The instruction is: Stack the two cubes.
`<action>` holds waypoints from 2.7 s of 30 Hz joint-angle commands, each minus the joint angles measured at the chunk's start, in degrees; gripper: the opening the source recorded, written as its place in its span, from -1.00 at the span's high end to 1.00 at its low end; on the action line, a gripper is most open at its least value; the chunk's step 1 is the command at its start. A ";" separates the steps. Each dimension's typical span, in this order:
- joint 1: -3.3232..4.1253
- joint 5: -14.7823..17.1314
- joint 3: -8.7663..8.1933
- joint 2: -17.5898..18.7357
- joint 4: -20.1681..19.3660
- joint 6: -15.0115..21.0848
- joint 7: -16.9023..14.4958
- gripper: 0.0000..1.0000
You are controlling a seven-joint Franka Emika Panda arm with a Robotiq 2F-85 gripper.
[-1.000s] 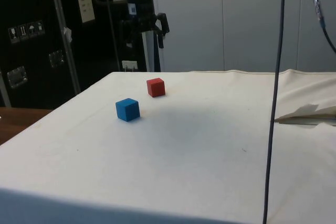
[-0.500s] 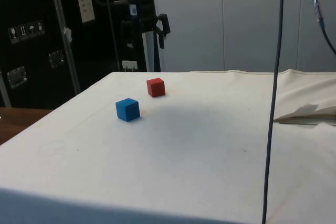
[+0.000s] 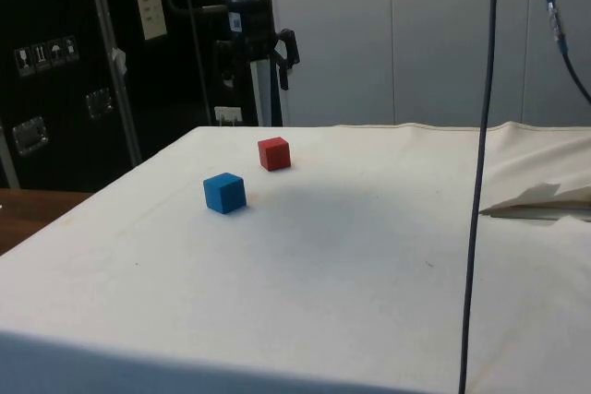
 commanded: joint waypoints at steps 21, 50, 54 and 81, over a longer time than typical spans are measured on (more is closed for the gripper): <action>-0.06 0.00 -0.63 1.83 -0.46 4.01 -0.23 -1.00; -1.72 2.58 0.00 6.93 -0.69 11.97 -8.25 -1.00; -1.95 3.32 -0.06 8.48 0.40 12.03 -10.20 -1.00; -2.86 5.50 -1.20 12.89 1.66 12.15 -13.52 -1.00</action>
